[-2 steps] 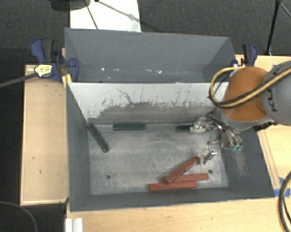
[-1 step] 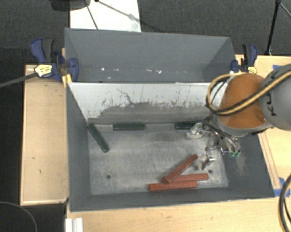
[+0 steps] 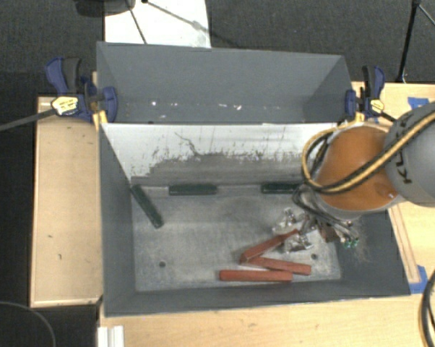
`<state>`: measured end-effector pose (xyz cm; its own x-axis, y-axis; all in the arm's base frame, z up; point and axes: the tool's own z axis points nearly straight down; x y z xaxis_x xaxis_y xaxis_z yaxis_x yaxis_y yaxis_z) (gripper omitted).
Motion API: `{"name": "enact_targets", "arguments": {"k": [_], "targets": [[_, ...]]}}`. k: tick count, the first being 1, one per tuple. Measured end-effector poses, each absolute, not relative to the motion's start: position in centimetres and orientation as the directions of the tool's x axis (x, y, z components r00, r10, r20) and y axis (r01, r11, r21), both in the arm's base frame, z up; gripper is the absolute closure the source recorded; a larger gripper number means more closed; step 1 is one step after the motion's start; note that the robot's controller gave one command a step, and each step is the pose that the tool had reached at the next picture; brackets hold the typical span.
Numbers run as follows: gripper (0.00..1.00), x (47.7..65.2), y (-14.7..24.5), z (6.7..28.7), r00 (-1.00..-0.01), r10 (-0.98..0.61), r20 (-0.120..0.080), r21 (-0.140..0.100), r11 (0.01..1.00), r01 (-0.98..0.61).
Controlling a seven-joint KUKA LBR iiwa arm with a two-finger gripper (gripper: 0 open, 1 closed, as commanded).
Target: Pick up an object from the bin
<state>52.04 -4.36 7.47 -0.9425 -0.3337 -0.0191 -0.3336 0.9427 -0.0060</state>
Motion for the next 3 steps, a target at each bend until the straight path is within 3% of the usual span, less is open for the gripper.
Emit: {"name": "enact_targets", "arguments": {"k": [2, 3], "targets": [[1.00, 52.0, -4.4, 7.8, -0.942, -0.334, -0.012, -0.003, 0.942, -0.334], [1.00, 56.0, -4.5, 8.9, -0.901, -0.434, -0.004, -0.001, 0.901, -0.434]]}}
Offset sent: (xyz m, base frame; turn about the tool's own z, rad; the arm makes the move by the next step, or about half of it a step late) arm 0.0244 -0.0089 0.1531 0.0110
